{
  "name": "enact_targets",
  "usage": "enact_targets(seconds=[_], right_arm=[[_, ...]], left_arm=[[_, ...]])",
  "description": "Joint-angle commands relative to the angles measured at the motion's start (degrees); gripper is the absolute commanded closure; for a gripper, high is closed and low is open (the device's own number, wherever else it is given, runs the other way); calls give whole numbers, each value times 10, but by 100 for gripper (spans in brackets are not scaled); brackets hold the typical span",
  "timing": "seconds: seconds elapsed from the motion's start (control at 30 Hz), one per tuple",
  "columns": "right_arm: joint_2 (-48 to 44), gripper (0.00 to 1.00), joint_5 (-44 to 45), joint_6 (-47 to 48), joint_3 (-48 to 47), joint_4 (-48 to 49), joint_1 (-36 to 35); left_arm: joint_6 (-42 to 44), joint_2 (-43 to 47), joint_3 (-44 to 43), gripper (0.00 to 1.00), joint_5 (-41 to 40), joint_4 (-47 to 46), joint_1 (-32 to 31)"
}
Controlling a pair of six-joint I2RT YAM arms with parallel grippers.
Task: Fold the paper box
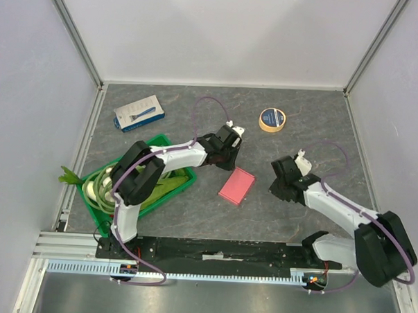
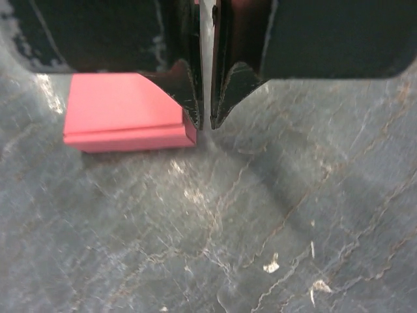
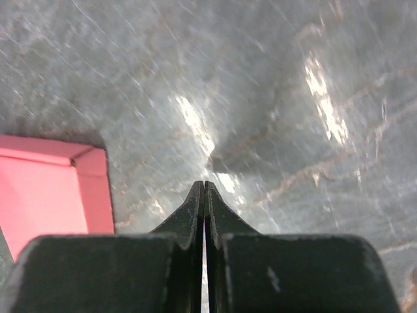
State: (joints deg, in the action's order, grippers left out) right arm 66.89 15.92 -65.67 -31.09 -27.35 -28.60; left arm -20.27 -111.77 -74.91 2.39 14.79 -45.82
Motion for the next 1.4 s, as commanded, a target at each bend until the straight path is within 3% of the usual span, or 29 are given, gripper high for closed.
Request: enact_targets(seconds=[0.0,0.33,1.0,1.2,1.37], right_arm=[[63,100,-2,106,-64,37,32],[169,100,-106,90,-100,107,37],[223,100,-139,20,-93,154,28],[224,100,-115,-26,-101,138,14],[192,100,33,44,-137,34,15]], left_arm=[[27,-56,-56,87,-22,22,0],[31,-79,-69,88,-22,25,0],[19,-72,-54,91,11,22,-11],[-3,-68,-52,92,11,15,-22],[8,-60,-53,89,-22,29,-14]])
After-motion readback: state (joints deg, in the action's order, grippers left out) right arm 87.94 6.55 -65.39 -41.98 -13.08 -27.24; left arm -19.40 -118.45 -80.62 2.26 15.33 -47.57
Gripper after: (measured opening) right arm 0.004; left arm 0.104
